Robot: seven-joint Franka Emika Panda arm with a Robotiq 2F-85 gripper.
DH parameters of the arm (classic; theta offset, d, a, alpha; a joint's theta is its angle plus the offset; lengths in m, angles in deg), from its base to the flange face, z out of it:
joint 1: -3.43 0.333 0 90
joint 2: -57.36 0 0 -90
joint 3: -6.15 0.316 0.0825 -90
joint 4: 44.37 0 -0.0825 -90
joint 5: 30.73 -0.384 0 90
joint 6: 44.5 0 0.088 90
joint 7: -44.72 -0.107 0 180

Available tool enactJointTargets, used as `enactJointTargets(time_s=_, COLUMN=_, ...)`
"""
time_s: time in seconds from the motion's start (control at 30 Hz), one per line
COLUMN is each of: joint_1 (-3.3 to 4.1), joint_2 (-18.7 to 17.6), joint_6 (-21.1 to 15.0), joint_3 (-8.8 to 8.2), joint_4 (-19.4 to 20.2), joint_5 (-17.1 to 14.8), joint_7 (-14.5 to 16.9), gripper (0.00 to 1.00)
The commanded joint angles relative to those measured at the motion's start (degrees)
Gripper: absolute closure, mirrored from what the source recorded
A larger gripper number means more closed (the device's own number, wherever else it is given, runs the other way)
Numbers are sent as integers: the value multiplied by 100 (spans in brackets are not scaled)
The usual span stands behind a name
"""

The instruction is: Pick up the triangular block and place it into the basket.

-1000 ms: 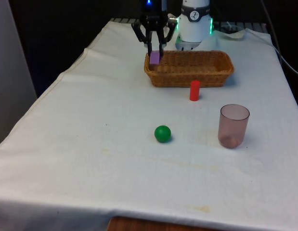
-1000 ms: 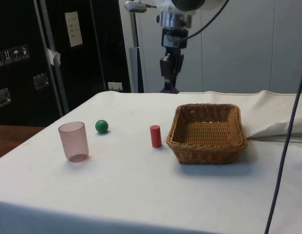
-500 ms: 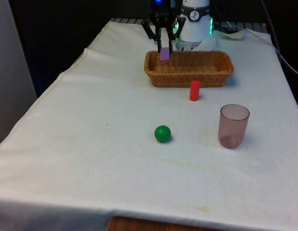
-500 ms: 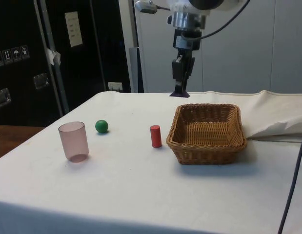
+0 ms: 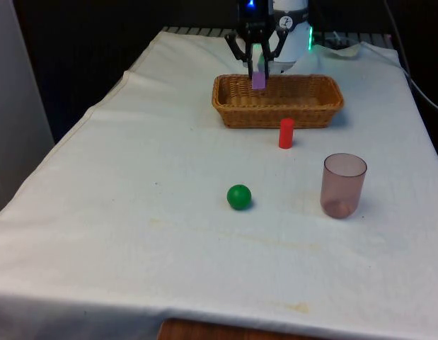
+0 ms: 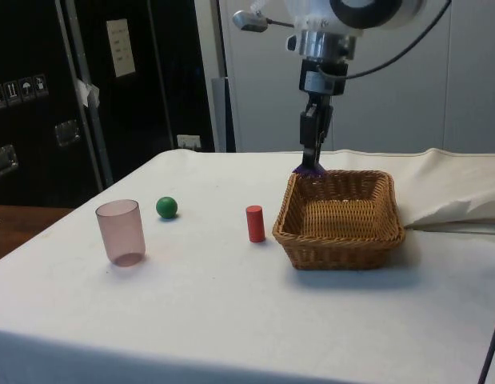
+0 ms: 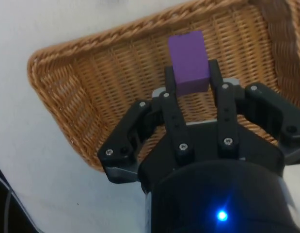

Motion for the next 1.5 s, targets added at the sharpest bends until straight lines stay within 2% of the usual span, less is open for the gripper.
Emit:
enactJointTargets(time_s=0.0, joint_1=-57, joint_2=-52, joint_6=-143, joint_3=86, joint_4=69, joint_5=149, joint_7=-86, gripper=67)
enactJointTargets(time_s=0.03, joint_1=0, joint_2=0, joint_6=-6, joint_3=17, joint_4=23, joint_5=23, joint_7=0, gripper=67)
enactJointTargets(time_s=0.07, joint_1=-57, joint_2=-52, joint_6=-155, joint_3=103, joint_4=92, joint_5=166, joint_7=-92, gripper=67)
enactJointTargets(time_s=0.2, joint_1=-40, joint_2=-63, joint_6=-258, joint_3=195, joint_4=212, joint_5=189, joint_7=-92, gripper=67)
enactJointTargets(time_s=0.3, joint_1=0, joint_2=-109, joint_6=-413, joint_3=309, joint_4=361, joint_5=138, joint_7=-74, gripper=67)
enactJointTargets(time_s=0.33, joint_1=11, joint_2=-23, joint_6=-246, joint_3=258, joint_4=327, joint_5=74, joint_7=0, gripper=67)
enactJointTargets(time_s=0.37, joint_1=11, joint_2=-126, joint_6=-447, joint_3=338, joint_4=390, joint_5=126, joint_7=-74, gripper=67)
enactJointTargets(time_s=0.43, joint_1=52, joint_2=-206, joint_6=-613, joint_3=430, joint_4=493, joint_5=86, joint_7=-74, gripper=67)
enactJointTargets(time_s=0.6, joint_1=115, joint_2=-390, joint_6=-894, joint_3=590, joint_4=630, joint_5=52, joint_7=-120, gripper=67)
enactJointTargets(time_s=0.63, joint_1=74, joint_2=-372, joint_6=-779, joint_3=573, joint_4=596, joint_5=74, joint_7=-86, gripper=67)
enactJointTargets(time_s=0.67, joint_1=126, joint_2=-435, joint_6=-963, joint_3=625, joint_4=659, joint_5=40, joint_7=-132, gripper=67)
enactJointTargets(time_s=0.8, joint_1=160, joint_2=-676, joint_6=-1272, joint_3=791, joint_4=762, joint_5=11, joint_7=-178, gripper=67)
enactJointTargets(time_s=0.87, joint_1=166, joint_2=-751, joint_6=-1358, joint_3=831, joint_4=791, joint_5=0, joint_7=-183, gripper=67)
enactJointTargets(time_s=0.9, joint_1=109, joint_2=-825, joint_6=-1329, joint_3=837, joint_4=756, joint_5=74, joint_7=-195, gripper=67)
enactJointTargets(time_s=0.93, joint_1=160, joint_2=-785, joint_6=-1432, joint_3=848, joint_4=814, joint_5=-11, joint_7=-172, gripper=67)
enactJointTargets(time_s=1.03, joint_1=166, joint_2=-796, joint_6=-1507, joint_3=854, joint_4=842, joint_5=-17, joint_7=-166, gripper=66)
enactJointTargets(time_s=1.07, joint_1=166, joint_2=-785, joint_6=-1518, joint_3=854, joint_4=854, joint_5=-17, joint_7=-166, gripper=63)
enactJointTargets(time_s=1.1, joint_1=166, joint_2=-762, joint_6=-1530, joint_3=848, joint_4=871, joint_5=-17, joint_7=-160, gripper=55)
enactJointTargets(time_s=1.17, joint_1=172, joint_2=-739, joint_6=-1530, joint_3=848, joint_4=888, joint_5=-17, joint_7=-155, gripper=46)
enactJointTargets(time_s=1.2, joint_1=109, joint_2=-894, joint_6=-1547, joint_3=848, joint_4=819, joint_5=74, joint_7=-189, gripper=39)
enactJointTargets(time_s=1.23, joint_1=172, joint_2=-728, joint_6=-1530, joint_3=842, joint_4=900, joint_5=-17, joint_7=-155, gripper=39)
enactJointTargets(time_s=1.37, joint_1=172, joint_2=-688, joint_6=-1530, joint_3=831, joint_4=922, joint_5=-17, joint_7=-143, gripper=21)
enactJointTargets(time_s=1.4, joint_1=178, joint_2=-676, joint_6=-1530, joint_3=831, joint_4=928, joint_5=-17, joint_7=-143, gripper=12)
enactJointTargets(time_s=1.47, joint_1=178, joint_2=-670, joint_6=-1530, joint_3=825, joint_4=934, joint_5=-17, joint_7=-138, gripper=3)
